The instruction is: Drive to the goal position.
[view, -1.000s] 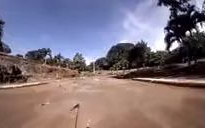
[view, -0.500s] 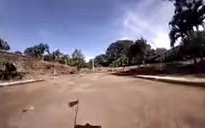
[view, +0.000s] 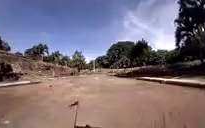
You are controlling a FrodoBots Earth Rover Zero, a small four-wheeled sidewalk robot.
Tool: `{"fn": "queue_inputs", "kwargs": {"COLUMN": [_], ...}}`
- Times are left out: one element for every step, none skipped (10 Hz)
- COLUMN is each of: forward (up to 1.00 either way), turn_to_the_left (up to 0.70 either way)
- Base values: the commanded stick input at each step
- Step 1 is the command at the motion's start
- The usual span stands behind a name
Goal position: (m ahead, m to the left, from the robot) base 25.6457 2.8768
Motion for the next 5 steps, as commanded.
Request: {"fn": "queue_inputs", "kwargs": {"forward": [1.0,1.0,1.0,1.0,1.0], "turn_to_the_left": [0.0,0.0,0.0,0.0,0.0]}}
